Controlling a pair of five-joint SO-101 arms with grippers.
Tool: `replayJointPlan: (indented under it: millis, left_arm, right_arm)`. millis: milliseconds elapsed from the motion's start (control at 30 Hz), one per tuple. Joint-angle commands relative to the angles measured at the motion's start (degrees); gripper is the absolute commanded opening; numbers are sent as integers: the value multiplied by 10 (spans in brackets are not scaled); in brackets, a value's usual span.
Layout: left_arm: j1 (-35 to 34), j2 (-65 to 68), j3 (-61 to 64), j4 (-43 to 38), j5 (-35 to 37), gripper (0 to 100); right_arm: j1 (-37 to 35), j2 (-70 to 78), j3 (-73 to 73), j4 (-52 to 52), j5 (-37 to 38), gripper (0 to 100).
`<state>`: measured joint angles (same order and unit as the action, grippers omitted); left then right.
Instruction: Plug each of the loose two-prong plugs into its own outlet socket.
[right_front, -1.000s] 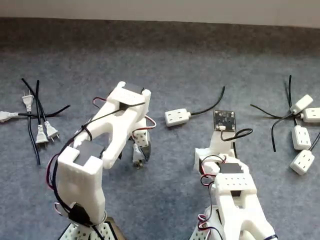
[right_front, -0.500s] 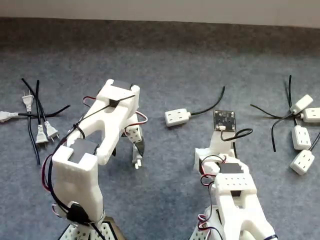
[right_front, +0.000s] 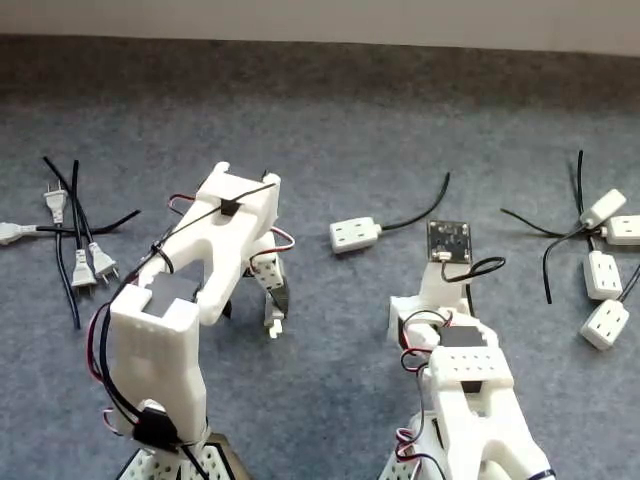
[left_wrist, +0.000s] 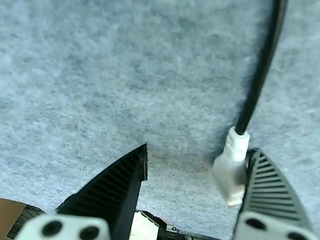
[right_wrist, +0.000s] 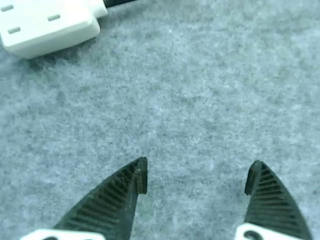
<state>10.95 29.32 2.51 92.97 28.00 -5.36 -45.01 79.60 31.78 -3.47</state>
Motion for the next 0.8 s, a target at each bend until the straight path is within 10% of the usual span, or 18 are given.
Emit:
replayJointPlan:
  millis: [0,400,767]
  left_arm:
    - [16,2,0,-2,4,298]
    - [16,2,-44,37,4,295]
    - [16,5,-60,37,0,87]
  right_arm:
    - [2,-7,-1,-8,4,310]
    - [2,-7,-1,-8,4,310]
    - [2,-7,-1,-8,4,310]
